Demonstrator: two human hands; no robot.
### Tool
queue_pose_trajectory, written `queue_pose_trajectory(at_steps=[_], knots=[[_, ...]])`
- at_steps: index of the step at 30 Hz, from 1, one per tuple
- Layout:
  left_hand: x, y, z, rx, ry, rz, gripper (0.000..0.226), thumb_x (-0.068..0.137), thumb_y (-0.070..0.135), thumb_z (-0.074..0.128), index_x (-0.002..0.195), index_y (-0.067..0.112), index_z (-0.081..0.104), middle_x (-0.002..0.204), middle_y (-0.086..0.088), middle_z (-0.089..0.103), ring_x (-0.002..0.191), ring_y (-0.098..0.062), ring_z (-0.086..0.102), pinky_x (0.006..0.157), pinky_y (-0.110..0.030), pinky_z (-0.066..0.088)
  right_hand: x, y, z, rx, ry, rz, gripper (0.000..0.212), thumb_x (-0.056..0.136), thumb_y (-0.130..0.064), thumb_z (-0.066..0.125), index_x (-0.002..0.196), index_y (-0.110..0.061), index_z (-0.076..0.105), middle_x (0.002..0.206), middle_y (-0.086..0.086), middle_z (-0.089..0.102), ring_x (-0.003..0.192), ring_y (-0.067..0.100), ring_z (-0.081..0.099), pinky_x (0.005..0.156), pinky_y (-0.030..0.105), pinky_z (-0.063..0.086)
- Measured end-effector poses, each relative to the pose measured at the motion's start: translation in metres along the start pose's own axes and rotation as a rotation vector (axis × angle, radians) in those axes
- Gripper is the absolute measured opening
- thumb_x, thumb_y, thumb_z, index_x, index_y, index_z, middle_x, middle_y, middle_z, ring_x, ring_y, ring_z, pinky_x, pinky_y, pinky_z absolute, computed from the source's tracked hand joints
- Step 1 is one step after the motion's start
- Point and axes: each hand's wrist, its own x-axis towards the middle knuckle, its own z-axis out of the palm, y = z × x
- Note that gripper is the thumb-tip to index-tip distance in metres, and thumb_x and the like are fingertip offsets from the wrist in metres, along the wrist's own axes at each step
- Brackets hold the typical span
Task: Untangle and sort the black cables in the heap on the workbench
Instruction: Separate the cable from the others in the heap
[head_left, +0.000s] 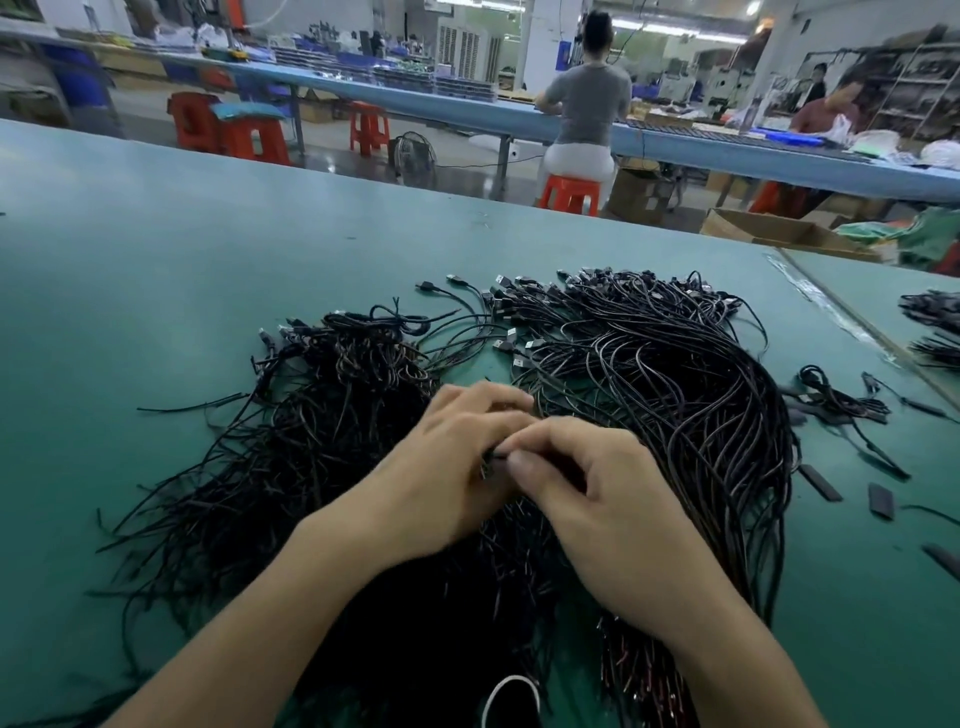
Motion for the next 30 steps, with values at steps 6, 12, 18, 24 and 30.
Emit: queue_pose_trajectory(at_steps=[6,12,18,24,30], knots=[[0.004,-0.012,-0.008,-0.235,0.380,-0.306,0.028,0.089,0.051,0.058,0.069,0.032,0.063,0.081,0.015,0.064,0.068,-0.003,0.058,0.060,-0.009,0.048,-0.002,-0.008,-0.010,0.016,0.189,-0.027,0.024,0.087,-0.036,0.071,0.067,-0.025,0.064,0.054,-0.014,0.056,0.044,0.001,0.046,0.043,0.011,0.034],[0.005,-0.013,-0.035,-0.435,0.958,-0.376,0.045,0.078,0.049,0.075,0.061,0.025,0.041,0.054,0.010,0.035,0.052,-0.023,0.042,0.052,-0.034,0.041,0.003,0.030,-0.031,-0.381,0.476,0.225,0.027,0.095,-0.030,0.064,0.071,-0.022,0.055,0.068,-0.003,0.058,0.060,0.005,0.054,0.051,0.013,0.036],[0.003,0.010,-0.032,0.008,0.733,-0.100,0.042,0.091,0.052,0.054,0.059,0.027,0.042,0.047,0.014,0.043,0.042,-0.007,0.042,0.041,-0.014,0.030,-0.004,0.034,-0.036,-0.849,0.171,0.483,0.007,0.098,-0.039,0.055,0.095,-0.037,0.061,0.108,-0.004,0.061,0.104,0.020,0.055,0.101,0.043,0.042],[-0.004,0.013,-0.003,0.486,0.118,-0.081,0.046,0.099,0.058,0.022,0.068,0.026,0.034,0.056,0.011,0.040,0.054,-0.017,0.058,0.050,-0.029,0.035,-0.001,0.010,-0.019,-0.432,0.031,0.152,0.044,0.099,-0.014,0.040,0.132,-0.041,0.053,0.112,-0.023,0.057,0.088,-0.009,0.049,0.091,0.025,0.043],[-0.003,0.011,0.001,0.631,-0.079,-0.345,0.046,0.101,0.056,0.025,0.072,0.023,0.038,0.066,0.006,0.033,0.076,-0.029,0.062,0.062,-0.034,0.036,-0.007,-0.009,-0.012,-0.368,0.217,0.103,0.019,0.076,-0.044,0.043,0.070,-0.030,0.056,0.066,-0.014,0.058,0.058,0.006,0.054,0.056,0.032,0.047]])
